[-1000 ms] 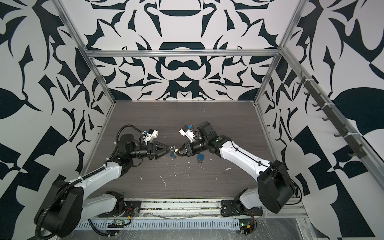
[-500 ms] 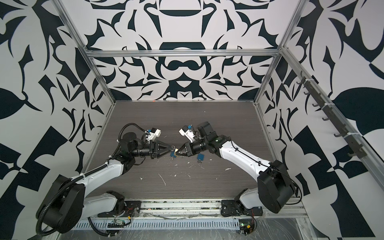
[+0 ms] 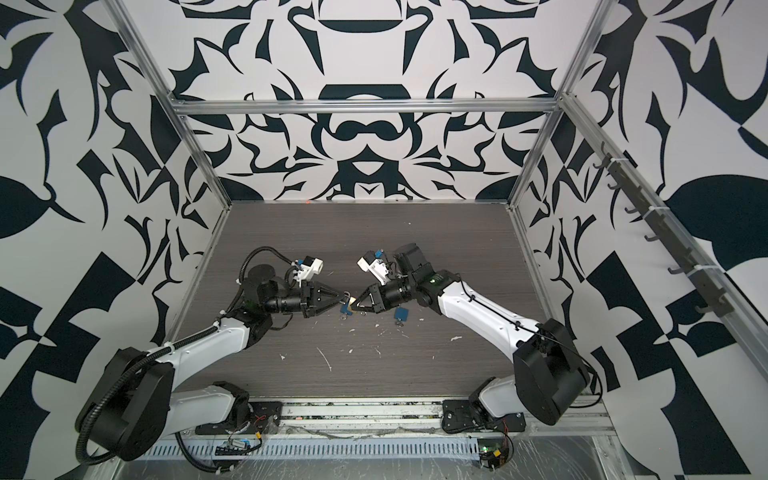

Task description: Lock with the key

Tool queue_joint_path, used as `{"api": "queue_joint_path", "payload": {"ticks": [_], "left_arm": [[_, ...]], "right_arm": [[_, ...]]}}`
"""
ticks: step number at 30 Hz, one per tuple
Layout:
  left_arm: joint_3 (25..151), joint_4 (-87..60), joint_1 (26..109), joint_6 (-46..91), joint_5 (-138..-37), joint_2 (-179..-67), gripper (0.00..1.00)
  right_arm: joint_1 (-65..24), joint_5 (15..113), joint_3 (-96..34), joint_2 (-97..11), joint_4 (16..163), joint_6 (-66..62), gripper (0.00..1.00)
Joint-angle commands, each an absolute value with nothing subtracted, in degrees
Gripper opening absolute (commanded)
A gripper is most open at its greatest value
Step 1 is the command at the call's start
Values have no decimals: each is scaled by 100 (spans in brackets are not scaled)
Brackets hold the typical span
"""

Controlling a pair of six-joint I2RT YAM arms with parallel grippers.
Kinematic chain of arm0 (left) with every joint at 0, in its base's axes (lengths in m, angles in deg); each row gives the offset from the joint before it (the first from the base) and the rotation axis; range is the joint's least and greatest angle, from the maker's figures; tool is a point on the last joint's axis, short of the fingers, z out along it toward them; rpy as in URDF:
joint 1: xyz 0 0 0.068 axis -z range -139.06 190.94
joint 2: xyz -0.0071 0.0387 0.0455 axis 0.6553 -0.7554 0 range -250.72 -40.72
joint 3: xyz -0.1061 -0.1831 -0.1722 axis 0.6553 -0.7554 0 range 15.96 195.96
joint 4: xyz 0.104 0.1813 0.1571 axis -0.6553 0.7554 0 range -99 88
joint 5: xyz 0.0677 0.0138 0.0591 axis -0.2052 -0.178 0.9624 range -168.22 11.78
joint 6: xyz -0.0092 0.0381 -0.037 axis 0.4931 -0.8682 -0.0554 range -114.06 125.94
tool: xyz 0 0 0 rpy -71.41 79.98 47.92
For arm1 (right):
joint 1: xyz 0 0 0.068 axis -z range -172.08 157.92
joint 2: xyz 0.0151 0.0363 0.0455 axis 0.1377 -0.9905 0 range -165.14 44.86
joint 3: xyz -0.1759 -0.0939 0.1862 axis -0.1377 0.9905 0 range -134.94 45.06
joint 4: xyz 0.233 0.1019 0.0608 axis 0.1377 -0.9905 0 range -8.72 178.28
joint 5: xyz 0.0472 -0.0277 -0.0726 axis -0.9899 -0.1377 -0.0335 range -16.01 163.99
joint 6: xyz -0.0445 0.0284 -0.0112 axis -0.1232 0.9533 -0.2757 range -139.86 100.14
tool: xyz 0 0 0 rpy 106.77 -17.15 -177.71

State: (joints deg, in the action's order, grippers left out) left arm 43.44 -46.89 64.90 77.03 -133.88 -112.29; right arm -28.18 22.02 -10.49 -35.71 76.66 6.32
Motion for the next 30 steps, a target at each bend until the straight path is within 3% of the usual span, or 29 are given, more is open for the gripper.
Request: {"api": "queue_joint_path", "payload": {"ticks": [1,5,9,16,22,30], "left_arm": [[4340,-5012,6497,7791,-13349,-11287,22],[4290,-5226,6501,7925,-13318,-11332,17],[4153,-5638,6500,8208,-13132,-11308,0],[3776,-5849,6507,8603,-12397,-10824,0],[3353,-5747,6517,9151,-11394,-10168,0],[3547,-4762,6523,8946,-10914,-9432,0]], "right_arm": [[-2848,1903,-1136,-3511,8060,677,0],[-2847,1866,-1078,-3537,8173,744,0],[-2838,1771,-917,-3583,8652,1068,0],[-2795,1734,-656,-3746,9886,2035,0],[-2795,1784,-368,-3953,11360,3067,13],[-2847,1966,-209,-4129,12556,3811,11]]}}
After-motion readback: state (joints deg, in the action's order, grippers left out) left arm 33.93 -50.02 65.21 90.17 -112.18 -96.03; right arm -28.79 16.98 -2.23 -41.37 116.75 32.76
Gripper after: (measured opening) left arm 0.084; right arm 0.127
